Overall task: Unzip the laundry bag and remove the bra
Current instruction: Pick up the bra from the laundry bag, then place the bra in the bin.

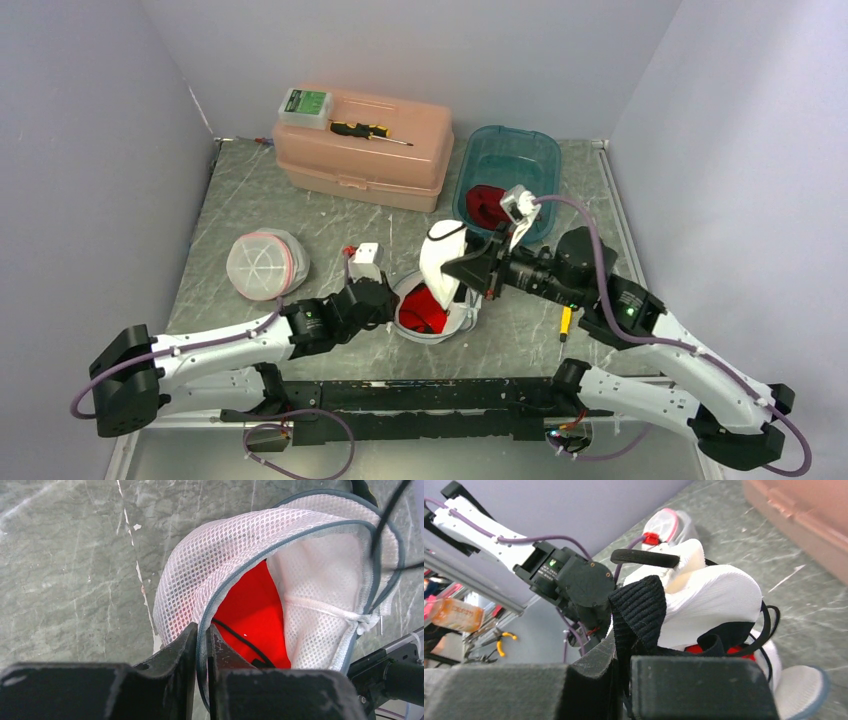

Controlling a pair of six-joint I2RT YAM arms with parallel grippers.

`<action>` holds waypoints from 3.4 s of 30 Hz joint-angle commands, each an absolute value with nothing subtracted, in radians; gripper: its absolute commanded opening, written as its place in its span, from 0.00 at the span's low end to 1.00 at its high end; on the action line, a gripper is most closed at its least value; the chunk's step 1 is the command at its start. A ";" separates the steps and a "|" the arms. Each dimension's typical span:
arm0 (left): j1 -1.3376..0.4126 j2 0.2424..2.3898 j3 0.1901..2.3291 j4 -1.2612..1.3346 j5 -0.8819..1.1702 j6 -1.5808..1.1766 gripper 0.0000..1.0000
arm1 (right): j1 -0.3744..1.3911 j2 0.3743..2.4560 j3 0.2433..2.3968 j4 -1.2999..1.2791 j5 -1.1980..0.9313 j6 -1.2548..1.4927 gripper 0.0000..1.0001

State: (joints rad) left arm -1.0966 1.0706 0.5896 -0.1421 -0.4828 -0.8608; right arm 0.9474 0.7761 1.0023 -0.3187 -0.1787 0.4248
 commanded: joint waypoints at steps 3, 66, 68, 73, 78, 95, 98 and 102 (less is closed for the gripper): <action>-1.102 1.014 0.636 -0.173 -0.480 -0.884 0.20 | 0.943 0.783 1.207 -0.495 -0.060 0.285 0.00; -1.101 0.936 0.751 -0.514 -0.731 -0.999 0.94 | 0.286 2.079 2.017 -0.321 0.594 0.276 0.00; -1.101 0.938 0.756 -0.519 -0.726 -1.001 0.94 | 0.288 2.024 2.020 -0.333 0.597 0.269 0.00; -1.101 0.922 0.732 -0.485 -0.684 -1.018 0.94 | 0.315 1.911 2.020 -0.368 0.628 0.230 0.00; -1.100 0.917 0.715 -0.500 -0.681 -1.069 0.94 | 0.337 1.928 2.113 -0.463 0.600 0.242 0.00; -1.101 0.970 0.701 -0.523 -0.654 -1.107 0.94 | 0.308 2.226 2.193 -0.559 0.573 0.318 0.00; -1.100 0.987 0.705 -0.523 -0.658 -1.100 0.94 | 0.295 2.270 2.201 -0.571 0.572 0.319 0.00; -1.100 0.999 0.715 -0.533 -0.668 -1.092 0.94 | 0.277 2.334 2.250 -0.615 0.569 0.324 0.00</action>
